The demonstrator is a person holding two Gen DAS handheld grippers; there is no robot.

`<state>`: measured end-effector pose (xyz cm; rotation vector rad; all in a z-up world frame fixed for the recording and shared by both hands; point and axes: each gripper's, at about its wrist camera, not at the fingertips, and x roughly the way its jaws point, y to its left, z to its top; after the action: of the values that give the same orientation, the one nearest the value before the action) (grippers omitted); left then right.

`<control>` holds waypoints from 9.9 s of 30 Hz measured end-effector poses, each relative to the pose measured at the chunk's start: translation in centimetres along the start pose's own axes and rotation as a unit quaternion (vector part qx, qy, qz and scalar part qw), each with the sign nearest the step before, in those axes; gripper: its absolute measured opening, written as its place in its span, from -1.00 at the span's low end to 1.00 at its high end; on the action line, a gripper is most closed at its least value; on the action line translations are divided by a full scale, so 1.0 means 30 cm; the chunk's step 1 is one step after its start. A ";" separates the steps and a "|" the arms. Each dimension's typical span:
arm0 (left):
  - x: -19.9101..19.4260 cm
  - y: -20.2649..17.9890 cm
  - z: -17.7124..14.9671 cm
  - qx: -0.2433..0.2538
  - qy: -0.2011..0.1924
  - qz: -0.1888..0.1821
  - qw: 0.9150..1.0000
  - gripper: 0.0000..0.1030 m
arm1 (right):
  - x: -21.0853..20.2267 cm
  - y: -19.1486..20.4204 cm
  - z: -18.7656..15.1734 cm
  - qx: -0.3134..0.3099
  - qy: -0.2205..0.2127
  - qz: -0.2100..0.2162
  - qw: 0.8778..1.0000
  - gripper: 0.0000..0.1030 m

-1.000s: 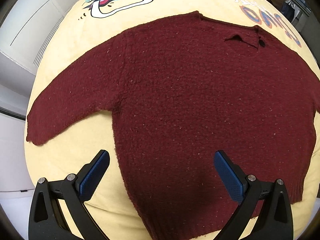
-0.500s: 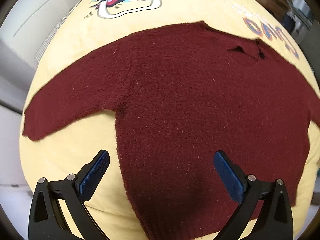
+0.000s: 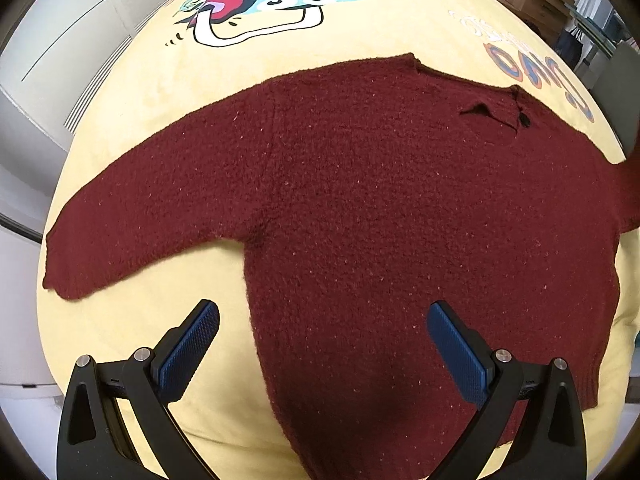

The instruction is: Fold small clothes

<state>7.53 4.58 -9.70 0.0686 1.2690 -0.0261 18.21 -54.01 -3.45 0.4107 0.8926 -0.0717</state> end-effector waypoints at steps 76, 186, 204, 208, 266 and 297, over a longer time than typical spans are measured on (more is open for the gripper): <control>0.112 -0.844 0.282 0.264 -0.010 -0.035 0.964 0.98 | 0.349 0.201 -0.732 -0.080 0.244 0.007 0.966 0.56; 0.370 0.038 0.394 -0.036 0.014 -0.095 0.995 -0.80 | 0.621 0.208 -0.449 -0.051 0.224 -0.012 0.973 0.52; 0.393 -0.009 0.379 -0.010 -0.001 -0.061 0.998 -0.72 | 0.610 0.186 -0.469 -0.054 0.213 -0.030 0.975 -0.65; 0.391 -0.001 0.367 -0.014 -0.007 -0.052 0.999 -0.45 | 0.590 0.173 -0.487 -0.036 0.205 -0.024 0.978 -0.44; 0.447 -0.208 0.179 0.026 -0.074 -0.006 0.997 0.99 | 0.556 0.445 -0.766 -0.153 0.086 -0.032 0.984 0.99; 0.201 0.983 -0.150 -0.336 -0.027 0.070 0.939 0.97 | 0.224 0.446 -0.841 -0.150 0.134 -0.025 0.979 0.99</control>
<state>6.72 34.42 -15.69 -0.4285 1.1585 0.5250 6.83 -31.45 -18.36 0.1168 1.1605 0.0748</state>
